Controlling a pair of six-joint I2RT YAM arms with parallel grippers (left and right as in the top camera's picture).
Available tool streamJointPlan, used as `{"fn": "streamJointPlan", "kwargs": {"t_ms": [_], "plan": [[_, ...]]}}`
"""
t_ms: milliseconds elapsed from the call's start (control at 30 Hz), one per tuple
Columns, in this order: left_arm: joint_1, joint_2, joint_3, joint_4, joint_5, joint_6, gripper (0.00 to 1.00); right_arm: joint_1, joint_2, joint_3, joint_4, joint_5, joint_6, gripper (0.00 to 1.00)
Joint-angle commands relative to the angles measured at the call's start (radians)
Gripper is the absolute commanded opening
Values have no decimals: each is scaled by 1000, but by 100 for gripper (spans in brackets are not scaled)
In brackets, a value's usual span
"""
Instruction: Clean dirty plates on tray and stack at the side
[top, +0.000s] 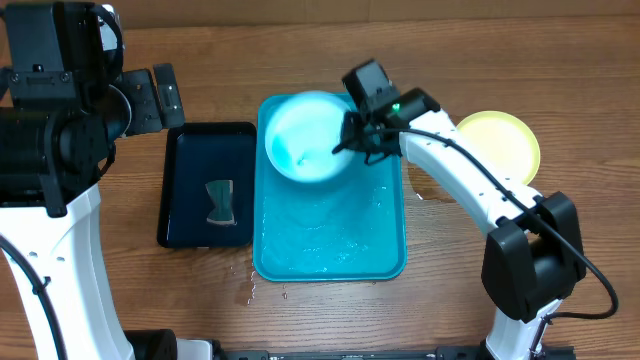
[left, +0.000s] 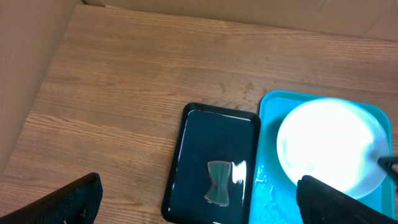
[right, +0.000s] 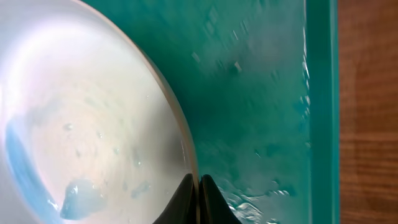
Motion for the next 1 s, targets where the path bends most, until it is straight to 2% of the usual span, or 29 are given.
{"fn": "streamJointPlan", "kwargs": {"t_ms": [0, 300, 433, 600, 700, 967], "plan": [[5, 4, 15, 0, -13, 23, 100, 21, -20, 85, 19, 5, 3, 4], [5, 4, 15, -1, -13, 23, 100, 134, -10, 85, 157, 34, 3, 4], [5, 4, 15, -1, -13, 23, 100, 209, -3, 85, 256, 103, 3, 4], [5, 5, 15, -1, -13, 23, 100, 306, 9, 85, 350, 278, -13, 4], [5, 5, 15, -1, -13, 23, 100, 357, 9, 85, 413, 398, -102, 4], [5, 5, 15, -1, -13, 23, 100, 465, 9, 85, 660, 667, -591, 4]]}}
